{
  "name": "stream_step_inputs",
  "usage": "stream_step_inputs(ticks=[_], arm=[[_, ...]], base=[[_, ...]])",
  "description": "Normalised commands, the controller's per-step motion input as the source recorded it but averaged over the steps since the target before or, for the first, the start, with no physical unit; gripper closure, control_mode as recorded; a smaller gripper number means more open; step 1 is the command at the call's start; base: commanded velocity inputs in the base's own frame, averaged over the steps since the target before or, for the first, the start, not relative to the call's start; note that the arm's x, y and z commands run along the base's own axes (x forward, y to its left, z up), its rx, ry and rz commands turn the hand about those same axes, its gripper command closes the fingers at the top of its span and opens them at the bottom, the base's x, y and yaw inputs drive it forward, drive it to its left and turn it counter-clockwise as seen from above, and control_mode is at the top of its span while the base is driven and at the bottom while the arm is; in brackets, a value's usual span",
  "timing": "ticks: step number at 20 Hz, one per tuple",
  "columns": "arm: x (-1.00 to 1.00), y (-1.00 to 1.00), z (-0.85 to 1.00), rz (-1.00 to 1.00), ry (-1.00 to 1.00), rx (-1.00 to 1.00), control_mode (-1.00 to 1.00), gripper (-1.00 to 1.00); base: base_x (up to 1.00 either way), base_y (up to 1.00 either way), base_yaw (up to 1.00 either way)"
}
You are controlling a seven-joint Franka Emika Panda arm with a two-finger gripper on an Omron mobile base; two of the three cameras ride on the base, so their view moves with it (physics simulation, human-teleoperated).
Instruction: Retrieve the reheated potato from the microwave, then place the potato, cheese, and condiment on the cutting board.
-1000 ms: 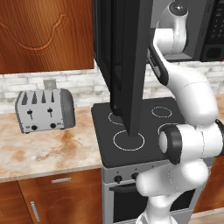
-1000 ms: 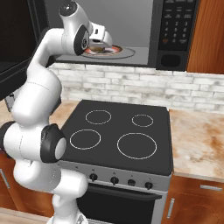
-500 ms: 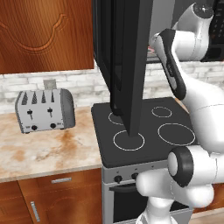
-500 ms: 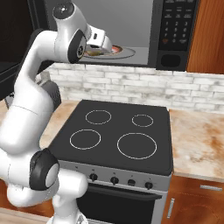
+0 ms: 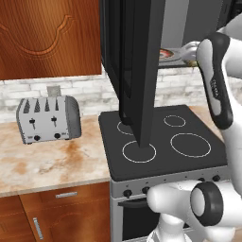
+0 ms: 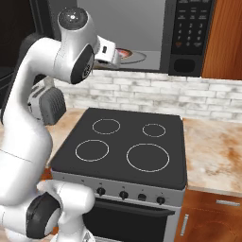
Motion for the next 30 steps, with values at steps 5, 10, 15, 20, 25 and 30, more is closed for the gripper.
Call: stream_step_inputs(ticks=[5, 10, 15, 20, 25, 30], arm=[[-0.77, -0.13, -0.02, 0.24, 0.00, 0.08, -1.00, 1.00], [-0.80, -0.11, -0.09, 0.24, 0.00, 0.08, -1.00, 1.00], [-0.56, -0.02, -0.24, 0.19, 0.00, 0.07, -1.00, 1.00], [-0.18, 0.00, -0.41, 0.22, 0.06, 0.13, -1.00, 1.00], [-0.06, 0.00, -0.47, 0.14, 0.00, 0.14, -1.00, 1.00], [0.21, 0.02, -0.44, 0.03, 0.00, 0.08, -1.00, 1.00]], base=[[0.00, 0.00, 0.00], [0.00, 0.00, 0.00], [0.00, 0.00, 0.00], [0.00, 0.00, 0.00], [0.00, 0.00, 0.00], [0.00, 0.00, 0.00]])
